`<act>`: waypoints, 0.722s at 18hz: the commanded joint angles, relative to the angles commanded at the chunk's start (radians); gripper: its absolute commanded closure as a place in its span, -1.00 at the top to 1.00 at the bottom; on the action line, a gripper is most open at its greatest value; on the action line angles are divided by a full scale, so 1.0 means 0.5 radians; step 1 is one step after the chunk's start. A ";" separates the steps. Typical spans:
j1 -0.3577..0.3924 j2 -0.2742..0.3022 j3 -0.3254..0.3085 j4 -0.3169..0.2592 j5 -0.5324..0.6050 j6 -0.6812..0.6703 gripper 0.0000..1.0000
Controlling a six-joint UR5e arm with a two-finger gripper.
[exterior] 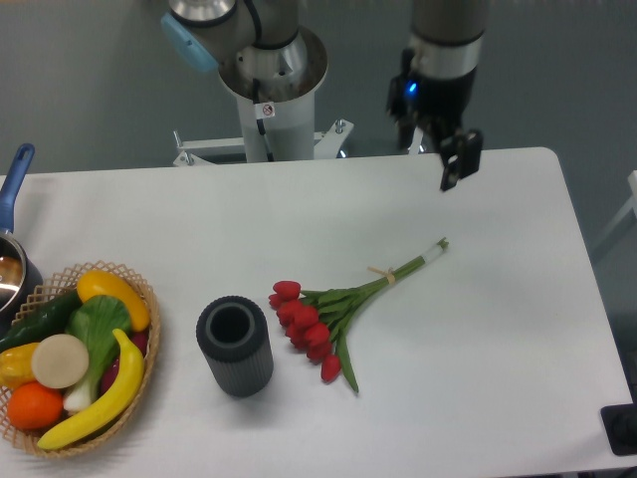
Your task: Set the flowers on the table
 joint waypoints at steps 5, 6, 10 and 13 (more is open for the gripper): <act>0.086 0.031 -0.009 -0.003 0.000 0.215 1.00; 0.104 0.034 -0.012 -0.006 -0.003 0.261 1.00; 0.157 0.055 -0.025 -0.049 -0.009 0.350 1.00; 0.157 0.055 -0.025 -0.049 -0.012 0.350 1.00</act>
